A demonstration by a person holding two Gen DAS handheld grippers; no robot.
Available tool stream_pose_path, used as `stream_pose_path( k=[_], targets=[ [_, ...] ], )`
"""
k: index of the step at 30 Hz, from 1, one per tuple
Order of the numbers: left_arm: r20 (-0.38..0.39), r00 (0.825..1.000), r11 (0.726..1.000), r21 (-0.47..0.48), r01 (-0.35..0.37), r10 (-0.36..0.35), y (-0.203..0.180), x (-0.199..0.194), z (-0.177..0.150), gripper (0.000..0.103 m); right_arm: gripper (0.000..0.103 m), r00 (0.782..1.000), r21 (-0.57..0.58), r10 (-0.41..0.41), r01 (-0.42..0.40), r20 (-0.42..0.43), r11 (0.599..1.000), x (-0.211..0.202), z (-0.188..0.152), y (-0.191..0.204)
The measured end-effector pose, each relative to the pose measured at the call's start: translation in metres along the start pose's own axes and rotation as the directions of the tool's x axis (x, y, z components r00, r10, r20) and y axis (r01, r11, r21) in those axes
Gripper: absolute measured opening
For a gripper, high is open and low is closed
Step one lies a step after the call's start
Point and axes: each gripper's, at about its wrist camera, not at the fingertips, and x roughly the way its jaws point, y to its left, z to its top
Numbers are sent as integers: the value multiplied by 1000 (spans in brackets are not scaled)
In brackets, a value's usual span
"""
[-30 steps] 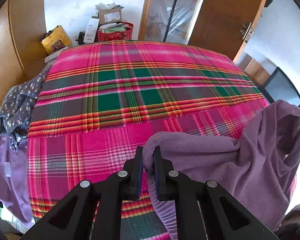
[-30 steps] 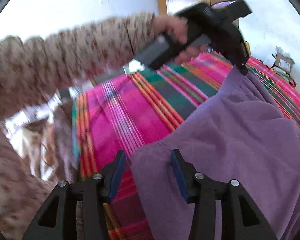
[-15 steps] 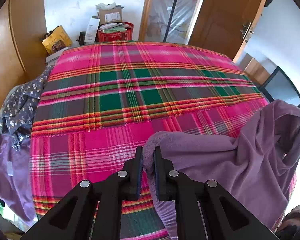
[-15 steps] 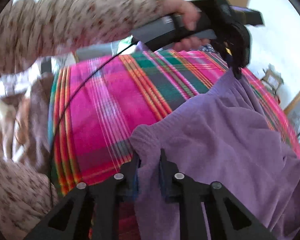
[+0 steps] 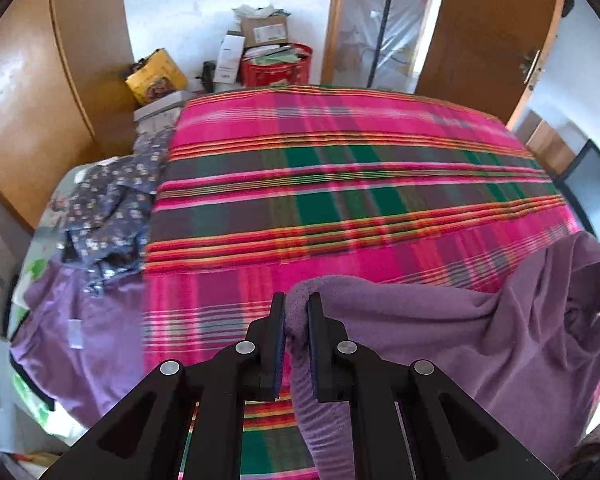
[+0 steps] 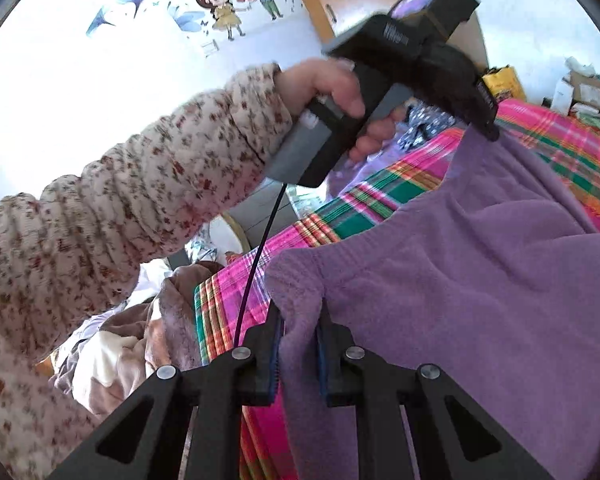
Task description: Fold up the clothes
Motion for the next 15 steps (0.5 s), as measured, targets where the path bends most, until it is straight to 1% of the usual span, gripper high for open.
stream_pose_path(
  k=[2, 7, 10, 15],
  targets=[
    [-5, 1000, 1000, 2, -20, 20, 10, 1, -1, 10, 15, 1000, -6, 18, -18, -17, 1000, 15, 6, -1],
    [-34, 998, 998, -39, -53, 52, 36, 9, -4, 10, 15, 998, -8, 28, -28, -61, 1000, 50, 17, 1],
    [-44, 998, 996, -70, -57, 54, 49, 14, -7, 10, 15, 996, -2, 44, -44, -77, 999, 64, 23, -1],
    [-44, 995, 994, -65, -91, 89, 60, 15, -8, 10, 15, 994, -7, 58, -59, -95, 998, 86, 31, 3]
  ],
)
